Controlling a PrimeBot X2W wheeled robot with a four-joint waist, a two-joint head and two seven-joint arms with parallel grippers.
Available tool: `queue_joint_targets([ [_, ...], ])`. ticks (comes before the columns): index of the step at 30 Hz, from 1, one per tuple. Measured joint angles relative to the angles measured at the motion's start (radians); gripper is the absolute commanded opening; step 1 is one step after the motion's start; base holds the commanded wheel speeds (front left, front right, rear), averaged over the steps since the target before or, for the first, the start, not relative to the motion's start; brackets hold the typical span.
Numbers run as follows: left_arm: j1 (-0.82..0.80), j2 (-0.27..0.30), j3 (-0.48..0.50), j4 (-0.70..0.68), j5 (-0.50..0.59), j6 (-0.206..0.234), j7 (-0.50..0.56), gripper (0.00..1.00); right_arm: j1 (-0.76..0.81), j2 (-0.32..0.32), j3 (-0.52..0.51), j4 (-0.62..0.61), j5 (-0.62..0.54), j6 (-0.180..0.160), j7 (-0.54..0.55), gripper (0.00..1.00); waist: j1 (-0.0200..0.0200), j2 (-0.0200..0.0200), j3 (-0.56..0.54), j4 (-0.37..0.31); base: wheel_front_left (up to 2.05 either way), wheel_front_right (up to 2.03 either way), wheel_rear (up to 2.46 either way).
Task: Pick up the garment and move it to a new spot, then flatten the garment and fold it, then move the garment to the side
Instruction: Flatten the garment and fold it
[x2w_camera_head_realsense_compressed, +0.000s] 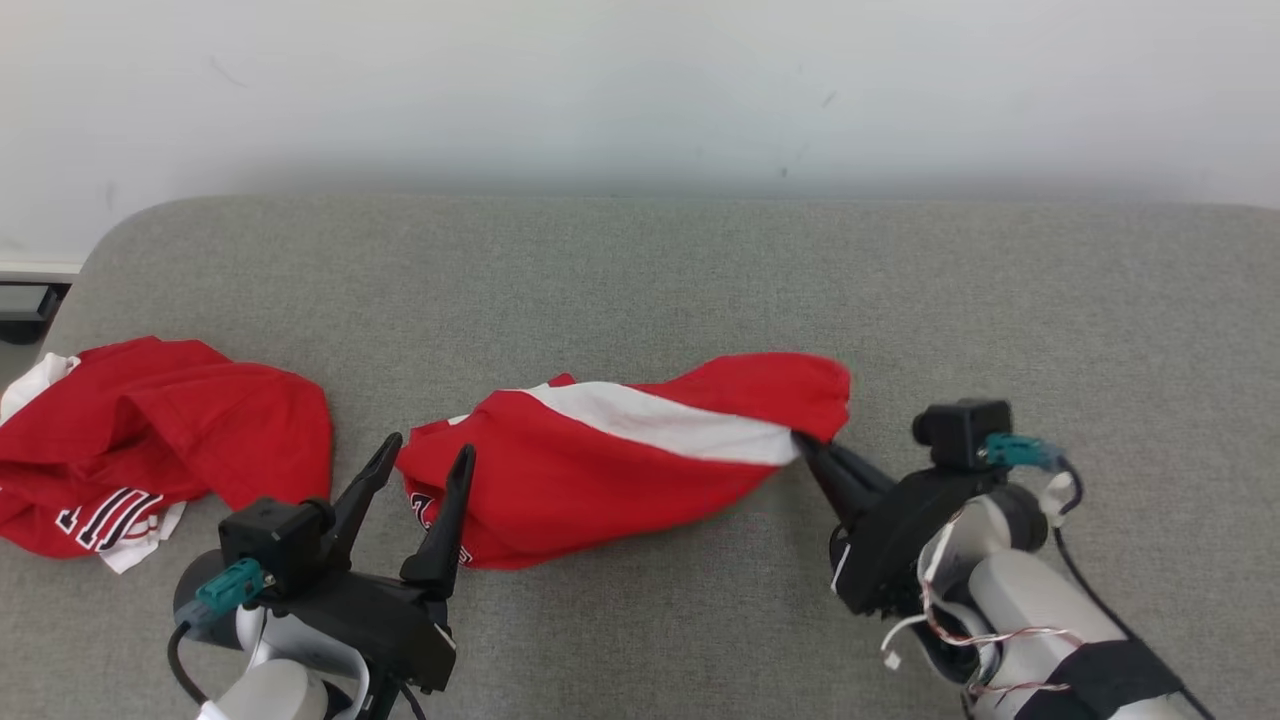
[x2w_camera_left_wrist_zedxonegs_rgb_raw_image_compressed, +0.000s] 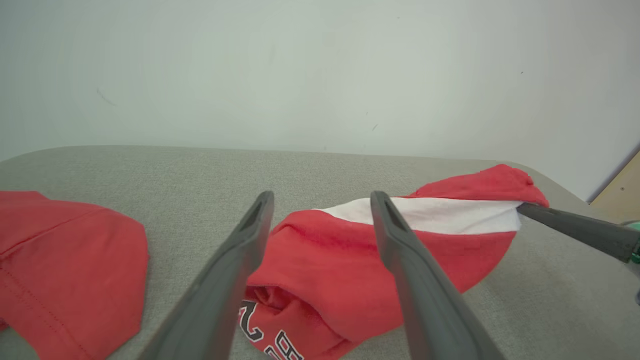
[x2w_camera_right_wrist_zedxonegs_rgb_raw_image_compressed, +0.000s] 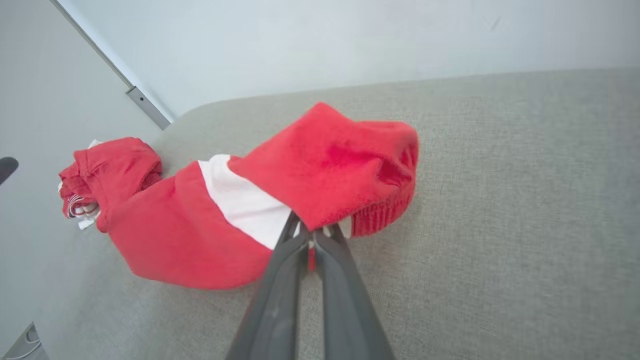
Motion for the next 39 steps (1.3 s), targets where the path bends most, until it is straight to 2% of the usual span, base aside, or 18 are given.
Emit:
queue_joint_targets([
  [4,0.002,0.002,0.002,0.006,-0.001,0.0,-0.001,1.0,0.013,-0.06,-0.024,-0.117,0.019,0.008,-0.008,0.0,0.0,0.0,-0.016,-0.008,0.0,0.0,0.0],
  [16,0.038,-0.002,0.005,-0.006,-0.001,0.009,-0.006,1.0,0.234,-0.209,-0.083,-0.529,0.108,0.01,0.06,0.0,-0.0001,0.0,-0.052,-0.02,0.0,0.0,0.0],
  [22,0.046,-0.002,0.007,-0.012,-0.001,0.009,-0.006,1.0,0.288,-0.247,-0.115,-0.724,0.14,-0.03,0.119,0.0,-0.0001,-0.0001,-0.057,-0.023,0.0,0.0,0.0],
  [27,0.046,-0.006,0.006,-0.032,0.001,0.009,-0.006,1.0,0.318,-0.258,-0.072,-0.725,0.118,-0.095,0.206,0.0,-0.0001,0.0,-0.048,-0.02,0.0,0.0,0.0],
  [29,0.044,-0.009,0.006,-0.035,0.002,0.009,-0.004,1.0,0.325,-0.256,-0.057,-0.701,0.119,-0.108,0.232,0.0,-0.0001,-0.0001,-0.04,-0.019,0.0,0.0,0.0],
  [34,0.042,-0.009,0.007,-0.038,0.002,0.01,-0.001,1.0,0.321,-0.243,-0.032,-0.626,0.088,-0.166,0.272,0.0,0.0001,0.0,-0.019,-0.014,0.0,0.0,0.0],
  [39,0.021,-0.011,0.006,-0.04,0.002,0.009,0.0,1.0,0.313,-0.226,-0.017,-0.579,0.086,-0.179,0.306,0.0,0.0001,0.0,0.003,-0.006,0.0,0.0,0.0],
])
